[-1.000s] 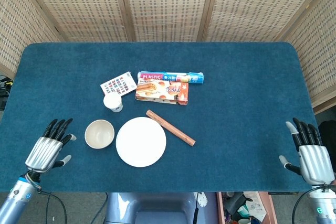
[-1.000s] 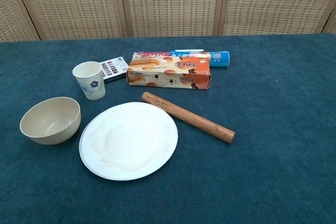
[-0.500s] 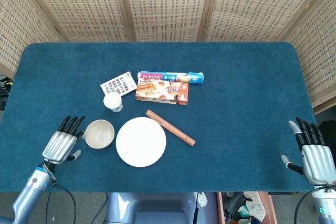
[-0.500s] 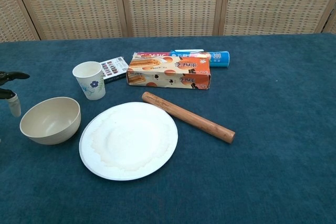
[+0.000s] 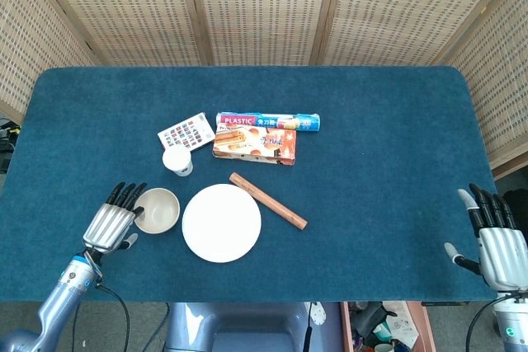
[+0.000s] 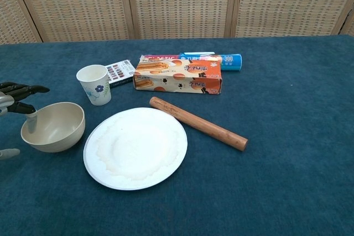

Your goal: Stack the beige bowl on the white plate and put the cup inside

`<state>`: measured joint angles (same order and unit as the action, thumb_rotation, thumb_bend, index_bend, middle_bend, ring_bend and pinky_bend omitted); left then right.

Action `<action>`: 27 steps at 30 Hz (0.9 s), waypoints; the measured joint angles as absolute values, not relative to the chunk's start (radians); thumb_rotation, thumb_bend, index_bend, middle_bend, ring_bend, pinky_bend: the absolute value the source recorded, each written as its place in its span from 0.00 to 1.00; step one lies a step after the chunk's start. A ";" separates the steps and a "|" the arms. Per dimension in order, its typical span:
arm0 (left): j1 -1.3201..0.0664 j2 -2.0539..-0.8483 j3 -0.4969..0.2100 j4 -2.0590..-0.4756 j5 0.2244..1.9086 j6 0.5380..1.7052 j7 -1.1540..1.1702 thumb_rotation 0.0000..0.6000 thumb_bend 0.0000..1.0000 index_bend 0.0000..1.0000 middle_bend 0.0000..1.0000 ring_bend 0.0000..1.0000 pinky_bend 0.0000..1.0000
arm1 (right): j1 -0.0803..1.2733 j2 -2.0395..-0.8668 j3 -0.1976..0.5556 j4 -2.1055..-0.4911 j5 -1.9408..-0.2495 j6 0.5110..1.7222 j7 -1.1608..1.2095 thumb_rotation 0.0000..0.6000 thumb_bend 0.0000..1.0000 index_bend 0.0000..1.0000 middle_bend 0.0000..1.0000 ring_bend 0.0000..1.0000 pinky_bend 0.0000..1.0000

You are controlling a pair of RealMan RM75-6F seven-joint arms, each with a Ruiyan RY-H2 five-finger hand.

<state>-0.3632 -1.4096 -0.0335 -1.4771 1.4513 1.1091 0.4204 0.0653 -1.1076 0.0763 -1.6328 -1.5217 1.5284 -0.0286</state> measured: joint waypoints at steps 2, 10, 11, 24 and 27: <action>-0.369 -1.420 -0.034 -1.468 1.449 1.110 0.428 1.00 0.27 0.52 0.00 0.00 0.00 | 0.064 -1.107 0.076 -1.632 -1.522 1.530 -0.026 1.00 0.20 0.03 0.00 0.00 0.00; -0.384 -1.435 -0.037 -1.461 1.437 1.113 0.438 1.00 0.34 0.58 0.02 0.00 0.00 | 0.062 -1.107 0.077 -1.632 -1.526 1.537 -0.020 1.00 0.20 0.03 0.00 0.00 0.00; -0.386 -1.435 -0.037 -1.461 1.435 1.111 0.440 1.00 0.35 0.58 0.02 0.00 0.00 | 0.062 -1.107 0.077 -1.632 -1.527 1.538 -0.019 1.00 0.20 0.03 0.00 0.00 0.00; -0.397 -1.441 -0.028 -1.461 1.428 1.123 0.461 1.00 0.37 0.62 0.03 0.00 0.00 | 0.060 -1.107 0.078 -1.631 -1.533 1.543 -0.012 1.00 0.20 0.03 0.00 0.00 0.00; -0.397 -1.435 -0.026 -1.468 1.436 1.133 0.462 1.00 0.37 0.63 0.04 0.00 0.00 | 0.060 -1.107 0.078 -1.631 -1.533 1.544 -0.011 1.00 0.20 0.03 0.00 0.00 0.00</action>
<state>-0.3973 -1.4354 -0.0263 -1.4685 1.4355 1.1333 0.4623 0.0597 -1.1069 0.0775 -1.6310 -1.5334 1.5435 -0.0110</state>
